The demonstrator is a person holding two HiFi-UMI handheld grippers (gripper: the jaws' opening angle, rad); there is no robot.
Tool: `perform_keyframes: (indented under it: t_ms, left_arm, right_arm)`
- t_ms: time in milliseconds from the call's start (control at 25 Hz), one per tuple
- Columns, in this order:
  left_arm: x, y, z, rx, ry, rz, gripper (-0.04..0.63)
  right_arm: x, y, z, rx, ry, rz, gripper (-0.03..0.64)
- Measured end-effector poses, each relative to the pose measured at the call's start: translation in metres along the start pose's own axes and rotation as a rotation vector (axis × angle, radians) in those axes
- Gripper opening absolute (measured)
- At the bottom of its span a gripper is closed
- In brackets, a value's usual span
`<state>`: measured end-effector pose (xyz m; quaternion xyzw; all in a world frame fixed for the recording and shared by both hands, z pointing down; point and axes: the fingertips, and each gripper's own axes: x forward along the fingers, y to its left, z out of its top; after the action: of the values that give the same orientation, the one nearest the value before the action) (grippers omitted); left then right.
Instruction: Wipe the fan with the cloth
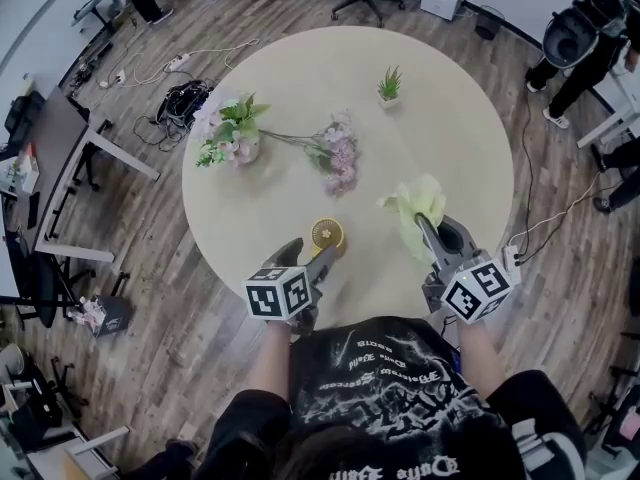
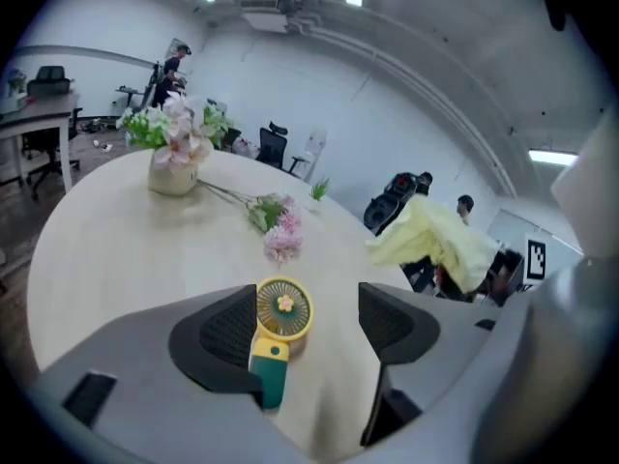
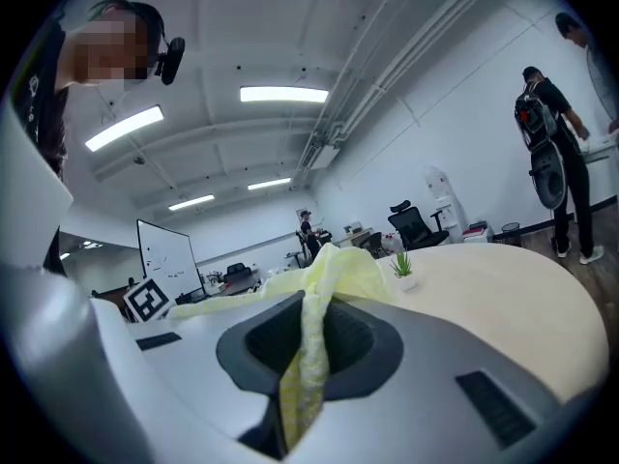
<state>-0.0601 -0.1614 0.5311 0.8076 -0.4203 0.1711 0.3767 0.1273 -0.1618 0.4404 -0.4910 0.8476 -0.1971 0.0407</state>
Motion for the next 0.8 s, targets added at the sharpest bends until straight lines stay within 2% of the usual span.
perform_keyframes:
  t_ms: [120, 240, 320, 440, 560, 600, 680, 760, 800]
  left_arm:
    - [-0.024, -0.005, 0.027, 0.016, -0.143, -0.012, 0.331]
    - [-0.045, -0.010, 0.042, 0.048, -0.242, -0.025, 0.331]
    - [-0.053, -0.011, 0.045, 0.073, -0.269, -0.015, 0.331]
    - [-0.057, -0.009, 0.045, 0.123, -0.280, 0.005, 0.331]
    - [-0.061, -0.010, 0.045, 0.137, -0.298, -0.003, 0.330]
    - [-0.063, -0.010, 0.044, 0.136, -0.307, 0.001, 0.307]
    - [-0.065, -0.007, 0.043, 0.149, -0.322, 0.030, 0.215]
    - [-0.067, -0.003, 0.041, 0.180, -0.327, 0.080, 0.080]
    - [-0.066, -0.001, 0.039, 0.196, -0.323, 0.097, 0.039]
  right_arm:
    - [-0.002, 0.004, -0.018, 0.002, 0.034, -0.030, 0.043]
    - [-0.004, 0.007, -0.042, -0.073, 0.105, -0.074, 0.044]
    - [-0.005, 0.008, -0.056, -0.123, 0.154, -0.090, 0.044]
    - [-0.005, 0.008, -0.069, -0.129, 0.182, -0.114, 0.044]
    - [-0.005, 0.009, -0.072, -0.134, 0.188, -0.133, 0.044]
    - [-0.005, 0.010, -0.072, -0.138, 0.187, -0.137, 0.043]
    - [-0.005, 0.012, -0.068, -0.153, 0.180, -0.143, 0.043]
    - [-0.003, 0.015, -0.064, -0.169, 0.172, -0.146, 0.041]
    - [-0.002, 0.016, -0.063, -0.173, 0.169, -0.147, 0.041]
